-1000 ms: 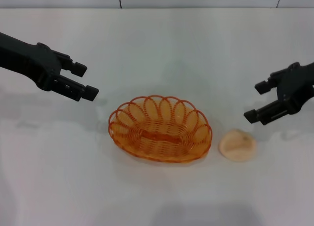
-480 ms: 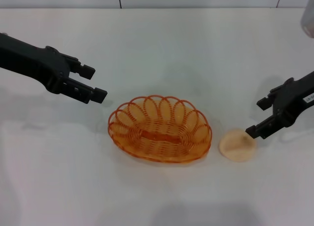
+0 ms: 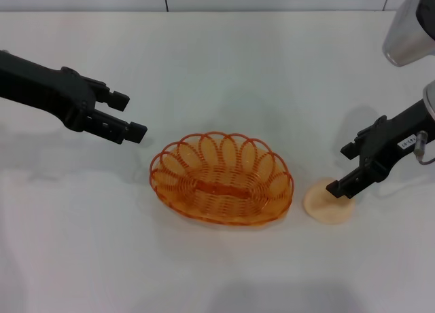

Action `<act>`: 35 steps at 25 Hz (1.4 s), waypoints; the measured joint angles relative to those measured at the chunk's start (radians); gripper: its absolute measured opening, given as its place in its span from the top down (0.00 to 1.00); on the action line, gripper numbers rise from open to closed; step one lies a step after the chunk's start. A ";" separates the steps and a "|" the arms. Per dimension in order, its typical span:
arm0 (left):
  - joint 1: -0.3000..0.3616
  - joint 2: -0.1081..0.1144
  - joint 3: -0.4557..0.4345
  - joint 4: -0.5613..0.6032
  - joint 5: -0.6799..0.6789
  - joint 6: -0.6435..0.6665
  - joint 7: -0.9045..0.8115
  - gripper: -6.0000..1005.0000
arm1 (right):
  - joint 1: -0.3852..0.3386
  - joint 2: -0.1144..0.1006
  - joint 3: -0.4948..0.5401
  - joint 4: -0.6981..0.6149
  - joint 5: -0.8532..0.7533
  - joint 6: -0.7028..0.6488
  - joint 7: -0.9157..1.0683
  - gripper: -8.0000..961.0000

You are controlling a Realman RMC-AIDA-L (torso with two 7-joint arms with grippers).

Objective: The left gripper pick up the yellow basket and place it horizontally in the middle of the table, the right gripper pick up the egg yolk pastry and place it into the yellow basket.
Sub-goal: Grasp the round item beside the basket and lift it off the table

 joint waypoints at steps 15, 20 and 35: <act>0.005 -0.007 0.000 -0.009 0.000 -0.006 0.002 0.15 | -0.014 0.000 -0.041 0.067 -0.002 0.065 -0.004 0.10; 0.005 -0.008 0.000 -0.009 0.000 -0.007 0.002 0.15 | -0.014 0.000 -0.052 0.071 -0.002 0.076 -0.005 0.14; 0.015 -0.009 0.000 -0.009 0.000 -0.010 0.001 0.15 | -0.014 0.001 -0.076 0.082 -0.001 0.081 -0.006 0.48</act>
